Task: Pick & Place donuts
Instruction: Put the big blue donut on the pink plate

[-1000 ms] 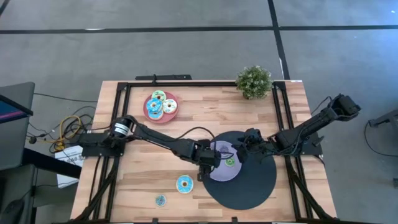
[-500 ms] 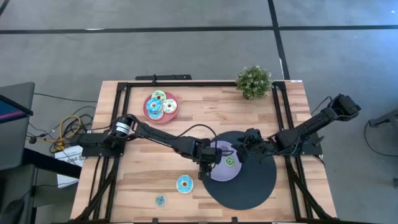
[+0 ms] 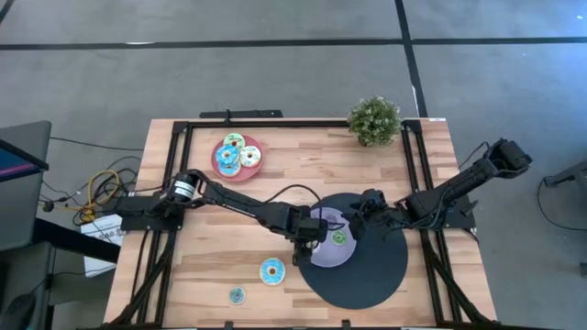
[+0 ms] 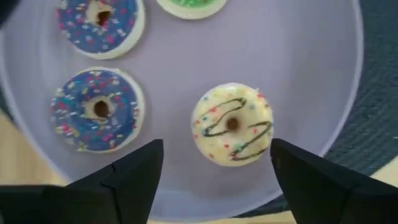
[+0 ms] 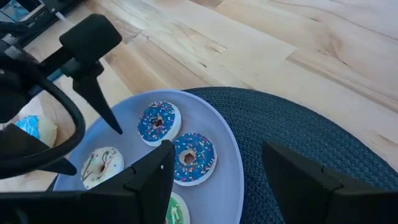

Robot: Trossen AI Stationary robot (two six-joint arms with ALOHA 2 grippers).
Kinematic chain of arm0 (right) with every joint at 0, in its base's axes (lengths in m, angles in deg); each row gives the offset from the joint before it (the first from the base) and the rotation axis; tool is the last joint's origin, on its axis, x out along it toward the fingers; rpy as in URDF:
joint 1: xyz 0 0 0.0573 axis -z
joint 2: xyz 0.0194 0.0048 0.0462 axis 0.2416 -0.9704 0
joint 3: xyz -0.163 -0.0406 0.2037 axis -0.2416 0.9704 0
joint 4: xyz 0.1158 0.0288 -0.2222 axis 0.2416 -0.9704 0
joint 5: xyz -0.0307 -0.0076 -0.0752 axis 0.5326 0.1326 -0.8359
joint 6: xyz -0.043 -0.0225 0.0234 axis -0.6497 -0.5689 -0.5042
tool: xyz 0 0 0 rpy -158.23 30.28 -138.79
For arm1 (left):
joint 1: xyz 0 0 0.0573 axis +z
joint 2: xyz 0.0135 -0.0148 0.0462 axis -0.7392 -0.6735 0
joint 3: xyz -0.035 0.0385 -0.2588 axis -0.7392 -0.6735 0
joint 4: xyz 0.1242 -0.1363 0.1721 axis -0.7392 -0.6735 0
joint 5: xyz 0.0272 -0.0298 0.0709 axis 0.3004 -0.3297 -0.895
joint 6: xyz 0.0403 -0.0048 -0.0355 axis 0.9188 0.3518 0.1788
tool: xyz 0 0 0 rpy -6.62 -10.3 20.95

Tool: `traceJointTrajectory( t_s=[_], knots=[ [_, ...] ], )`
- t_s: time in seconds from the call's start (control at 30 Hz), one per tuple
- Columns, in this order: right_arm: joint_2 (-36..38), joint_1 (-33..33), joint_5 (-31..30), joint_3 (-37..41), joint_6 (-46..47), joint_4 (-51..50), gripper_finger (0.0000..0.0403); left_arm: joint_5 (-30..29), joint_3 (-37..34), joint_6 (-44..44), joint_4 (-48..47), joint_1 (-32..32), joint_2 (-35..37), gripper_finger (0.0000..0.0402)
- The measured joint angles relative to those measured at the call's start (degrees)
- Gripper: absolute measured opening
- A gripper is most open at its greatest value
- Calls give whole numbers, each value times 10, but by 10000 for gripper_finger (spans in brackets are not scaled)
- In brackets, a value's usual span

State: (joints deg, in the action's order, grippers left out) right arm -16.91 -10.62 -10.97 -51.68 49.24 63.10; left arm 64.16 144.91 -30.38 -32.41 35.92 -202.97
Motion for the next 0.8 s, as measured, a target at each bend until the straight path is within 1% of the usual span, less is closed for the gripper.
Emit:
traceJointTrajectory(
  t_s=[0.13, 0.23, 0.37, 0.47, 0.53, 0.63, 0.8],
  knots=[
    [0, 0, 0, 0, 0, 0, 230, -34, 23, 2, -11, 0, 0, 292],
    [0, 0, 2, 0, 0, 0, 230, -43, 35, 21, -32, 0, 7, 293],
    [0, 0, 16, 0, -1, -1, 230, -46, 37, 37, -36, -5, 36, 292],
    [0, -1, 17, 0, -1, -4, 230, -56, 28, 48, -46, -12, 65, 282],
    [0, -1, 15, 0, -1, -4, 230, -56, 6, 54, -50, -16, 90, 270],
    [0, -1, 14, 0, -1, -4, 230, -62, -52, 44, -40, -22, 140, 252],
    [0, -1, 13, 0, -1, 0, 230, -73, -200, -24, 39, -36, 238, 231]
  ],
)
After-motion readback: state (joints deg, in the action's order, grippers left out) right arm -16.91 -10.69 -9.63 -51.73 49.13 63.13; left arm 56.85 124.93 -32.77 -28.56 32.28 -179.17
